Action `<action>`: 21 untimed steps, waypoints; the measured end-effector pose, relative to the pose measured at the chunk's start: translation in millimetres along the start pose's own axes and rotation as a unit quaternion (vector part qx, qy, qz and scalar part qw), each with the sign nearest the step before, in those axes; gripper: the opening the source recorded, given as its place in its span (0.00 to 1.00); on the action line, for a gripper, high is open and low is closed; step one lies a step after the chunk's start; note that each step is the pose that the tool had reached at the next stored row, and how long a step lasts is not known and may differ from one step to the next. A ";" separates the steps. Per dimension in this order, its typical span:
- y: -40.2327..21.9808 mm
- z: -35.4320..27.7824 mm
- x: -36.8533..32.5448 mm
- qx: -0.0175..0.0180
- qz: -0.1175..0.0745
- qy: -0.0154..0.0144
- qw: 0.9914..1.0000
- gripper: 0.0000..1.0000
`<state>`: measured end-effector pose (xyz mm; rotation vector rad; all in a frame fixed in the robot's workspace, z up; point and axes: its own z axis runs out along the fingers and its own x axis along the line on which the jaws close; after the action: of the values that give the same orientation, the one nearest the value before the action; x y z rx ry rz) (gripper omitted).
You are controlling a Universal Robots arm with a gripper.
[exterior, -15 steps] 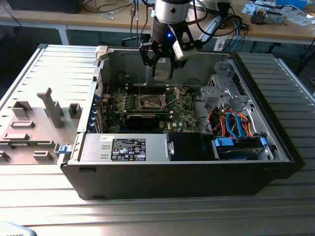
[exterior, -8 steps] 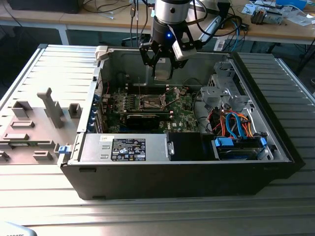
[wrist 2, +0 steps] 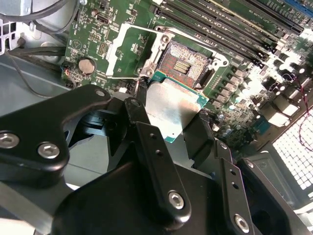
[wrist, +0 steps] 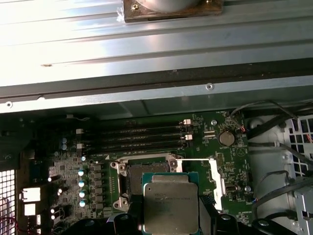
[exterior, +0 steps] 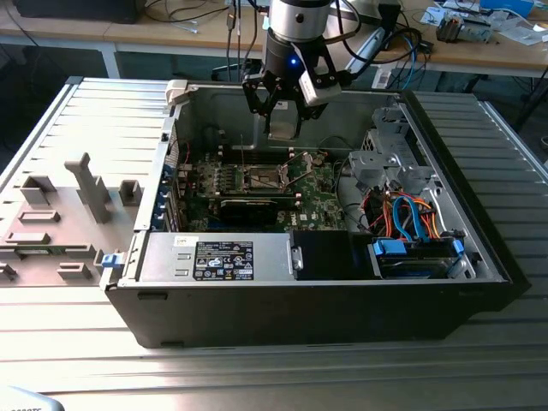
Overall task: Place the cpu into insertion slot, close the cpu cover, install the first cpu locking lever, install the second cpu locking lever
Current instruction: 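Place the cpu into insertion slot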
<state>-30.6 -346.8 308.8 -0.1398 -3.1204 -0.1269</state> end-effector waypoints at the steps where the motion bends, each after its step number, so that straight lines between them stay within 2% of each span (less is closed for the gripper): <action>1: 0.0 0.0 0.0 0.000 0.001 0.000 1.000 0.54; 21: 0.0 0.1 0.0 0.000 0.011 -0.001 1.000 0.54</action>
<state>-30.7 -346.8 308.7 -0.1734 -3.1195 -0.1271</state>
